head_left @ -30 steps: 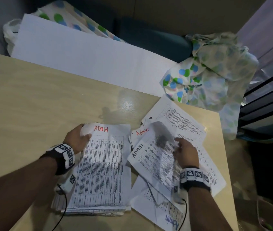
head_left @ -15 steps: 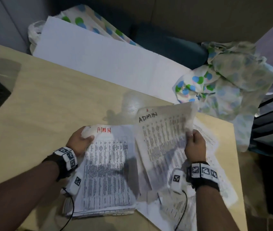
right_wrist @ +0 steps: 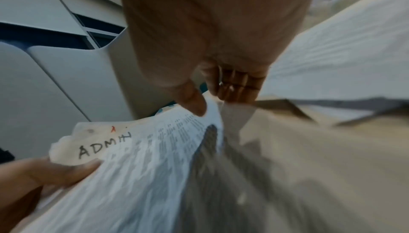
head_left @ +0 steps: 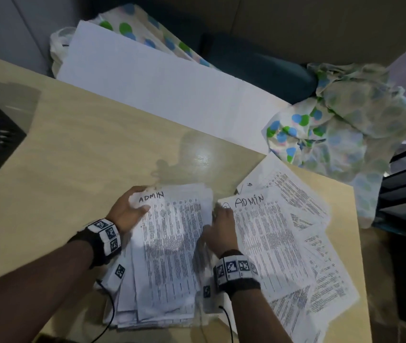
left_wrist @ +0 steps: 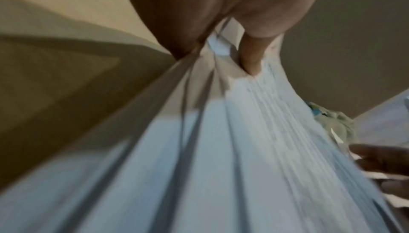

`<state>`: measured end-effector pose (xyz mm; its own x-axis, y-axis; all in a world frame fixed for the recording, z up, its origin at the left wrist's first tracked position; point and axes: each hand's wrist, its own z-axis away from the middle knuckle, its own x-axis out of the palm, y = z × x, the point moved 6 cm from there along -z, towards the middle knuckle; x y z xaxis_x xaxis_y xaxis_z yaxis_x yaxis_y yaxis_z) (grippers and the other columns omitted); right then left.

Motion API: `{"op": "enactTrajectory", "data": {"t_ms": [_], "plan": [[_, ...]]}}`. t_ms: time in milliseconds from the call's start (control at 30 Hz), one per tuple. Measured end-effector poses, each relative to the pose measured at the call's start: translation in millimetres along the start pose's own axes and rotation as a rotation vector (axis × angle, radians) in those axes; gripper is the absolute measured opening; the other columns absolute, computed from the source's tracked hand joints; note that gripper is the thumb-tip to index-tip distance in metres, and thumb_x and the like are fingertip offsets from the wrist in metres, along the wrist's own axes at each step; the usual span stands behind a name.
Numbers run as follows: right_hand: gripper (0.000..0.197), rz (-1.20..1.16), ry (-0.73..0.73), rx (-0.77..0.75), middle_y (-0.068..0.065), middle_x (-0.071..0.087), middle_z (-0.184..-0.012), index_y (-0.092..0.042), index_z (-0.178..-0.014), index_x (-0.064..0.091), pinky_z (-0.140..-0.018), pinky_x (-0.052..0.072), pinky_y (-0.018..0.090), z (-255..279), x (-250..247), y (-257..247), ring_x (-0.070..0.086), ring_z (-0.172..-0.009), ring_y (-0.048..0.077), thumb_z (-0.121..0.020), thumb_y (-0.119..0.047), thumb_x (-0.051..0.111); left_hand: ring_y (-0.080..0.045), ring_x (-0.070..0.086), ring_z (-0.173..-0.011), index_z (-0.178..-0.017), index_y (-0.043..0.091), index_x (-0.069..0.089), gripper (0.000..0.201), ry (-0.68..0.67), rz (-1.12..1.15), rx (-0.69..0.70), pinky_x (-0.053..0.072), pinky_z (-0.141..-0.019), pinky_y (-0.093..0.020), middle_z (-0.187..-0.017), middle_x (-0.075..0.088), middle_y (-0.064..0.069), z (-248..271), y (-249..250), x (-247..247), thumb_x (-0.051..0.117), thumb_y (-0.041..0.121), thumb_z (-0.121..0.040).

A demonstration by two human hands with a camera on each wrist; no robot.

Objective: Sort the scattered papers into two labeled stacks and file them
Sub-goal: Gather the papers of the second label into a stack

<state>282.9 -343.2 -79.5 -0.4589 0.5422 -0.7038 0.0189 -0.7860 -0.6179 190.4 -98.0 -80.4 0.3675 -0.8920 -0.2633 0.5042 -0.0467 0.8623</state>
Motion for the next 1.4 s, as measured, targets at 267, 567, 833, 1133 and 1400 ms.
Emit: {"op": "enactTrajectory", "data": {"t_ms": [267, 567, 833, 1133, 1400], "plan": [[0.06, 0.084, -0.129, -0.169, 0.008, 0.032, -0.141, -0.023, -0.146, 0.03, -0.11, 0.036, 0.034, -15.7, 15.7, -31.8, 0.045, -0.121, 0.021, -0.092, -0.021, 0.055, -0.015, 0.055, -0.091, -0.112, 0.052, 0.05, 0.07, -0.188, -0.036, 0.08, 0.045, -0.066, -0.021, -0.127, 0.05, 0.002, 17.9, -4.8, 6.8, 0.061, -0.01, -0.08], [0.025, 0.08, -0.001, -0.185, 0.003, 0.052, -0.119, -0.006, -0.112, 0.065, -0.072, 0.023, -0.012, -22.1, 25.5, -32.4, 0.047, -0.087, 0.002, -0.093, -0.012, 0.051, -0.021, 0.059, -0.098, -0.079, 0.025, 0.065, 0.029, -0.119, 0.047, 0.081, 0.042, -0.077, -0.021, -0.106, 0.065, 0.004, 5.6, -9.7, 0.9, 0.062, -0.003, -0.084], [0.028, -0.022, -0.182, -0.166, 0.001, 0.063, -0.122, -0.012, -0.116, 0.065, -0.096, 0.047, 0.031, -24.9, 0.6, -41.5, 0.057, -0.105, 0.011, -0.091, -0.021, 0.058, -0.014, 0.049, -0.115, -0.129, 0.037, 0.045, 0.06, -0.095, -0.01, 0.047, 0.043, -0.096, -0.033, -0.131, 0.047, 0.005, 8.1, -34.6, -0.3, 0.071, 0.01, -0.082], [0.088, 0.241, 0.237, 0.534, 0.018, 0.038, -0.144, -0.011, -0.142, 0.033, -0.105, 0.036, 0.055, -8.5, -141.3, 136.3, 0.035, -0.133, 0.038, -0.073, -0.042, 0.078, -0.019, 0.057, -0.11, -0.109, 0.048, 0.05, 0.058, -0.147, -0.128, 0.093, 0.044, -0.094, -0.034, -0.118, 0.061, 0.004, 5.9, -29.5, 9.2, 0.077, 0.01, -0.075], [0.055, 0.578, 0.223, 0.255, 0.007, 0.056, -0.122, -0.014, -0.12, 0.055, -0.09, 0.048, 0.044, -6.7, -133.9, 125.2, 0.054, -0.11, 0.028, -0.074, -0.039, 0.075, -0.025, 0.063, -0.091, -0.103, 0.047, 0.054, 0.052, -0.129, -0.203, 0.13, 0.053, -0.074, -0.038, -0.115, 0.062, 0.002, 3.5, -28.7, 10.6, 0.075, 0.008, -0.076]]}}
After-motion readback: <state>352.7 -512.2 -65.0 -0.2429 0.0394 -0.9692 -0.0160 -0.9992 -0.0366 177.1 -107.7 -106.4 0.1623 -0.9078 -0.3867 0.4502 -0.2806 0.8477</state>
